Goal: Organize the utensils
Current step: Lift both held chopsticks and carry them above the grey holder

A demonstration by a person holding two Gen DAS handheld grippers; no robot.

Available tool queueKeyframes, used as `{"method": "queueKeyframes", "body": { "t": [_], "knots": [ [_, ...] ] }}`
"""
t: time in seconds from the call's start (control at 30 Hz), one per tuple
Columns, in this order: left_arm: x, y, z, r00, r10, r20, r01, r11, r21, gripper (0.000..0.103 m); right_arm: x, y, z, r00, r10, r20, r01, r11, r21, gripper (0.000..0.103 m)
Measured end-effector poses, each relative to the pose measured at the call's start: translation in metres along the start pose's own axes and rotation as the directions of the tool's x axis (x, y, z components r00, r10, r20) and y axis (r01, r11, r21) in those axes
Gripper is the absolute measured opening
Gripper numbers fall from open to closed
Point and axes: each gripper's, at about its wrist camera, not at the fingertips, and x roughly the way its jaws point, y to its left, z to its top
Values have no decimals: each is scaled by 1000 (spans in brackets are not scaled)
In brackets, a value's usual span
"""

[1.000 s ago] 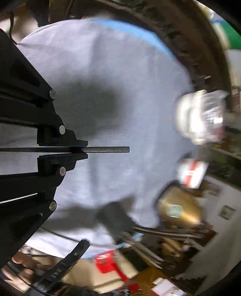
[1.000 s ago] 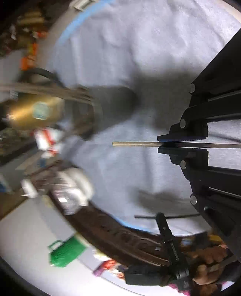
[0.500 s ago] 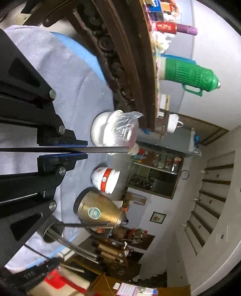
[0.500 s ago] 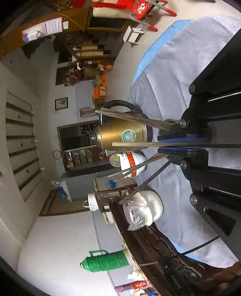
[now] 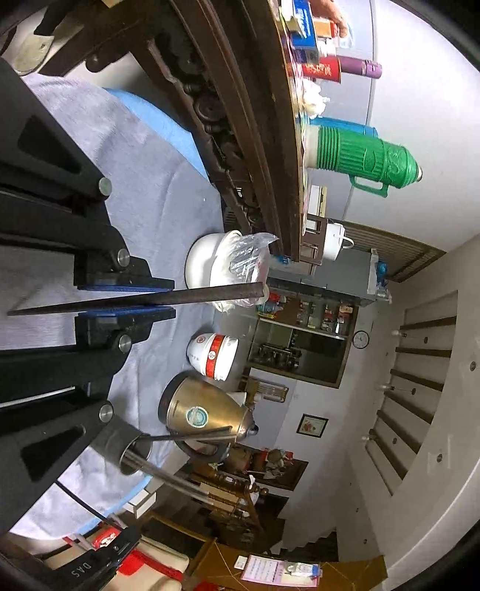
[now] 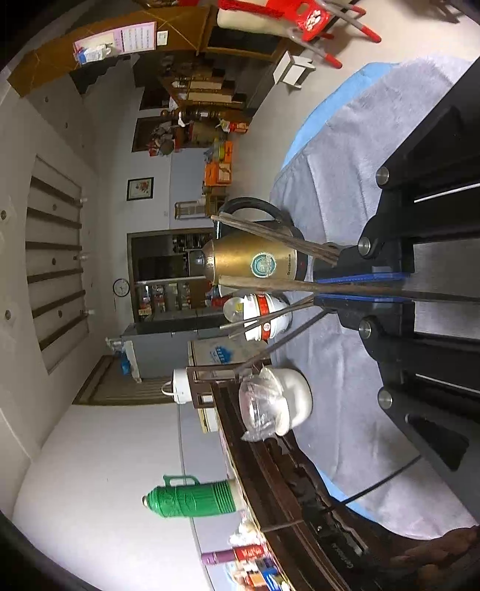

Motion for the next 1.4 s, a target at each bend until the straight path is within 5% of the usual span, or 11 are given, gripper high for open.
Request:
{"method": "queueKeyframes", "body": {
  "t": [0.33, 0.93, 1.4],
  "knots": [
    [-45, 6, -15, 998, -50, -24, 50, 999, 2, 7, -63, 6, -23, 999, 32, -19, -32, 999, -3, 6],
    [-29, -6, 0, 994, -17, -106, 20, 999, 29, 7, -55, 3, -5, 999, 40, 19, -40, 999, 22, 6],
    [-1, -36, 26, 972, 18, -233, 0, 997, 75, 6, -57, 2, 20, 996, 74, 54, -76, 997, 27, 6]
  ]
}}
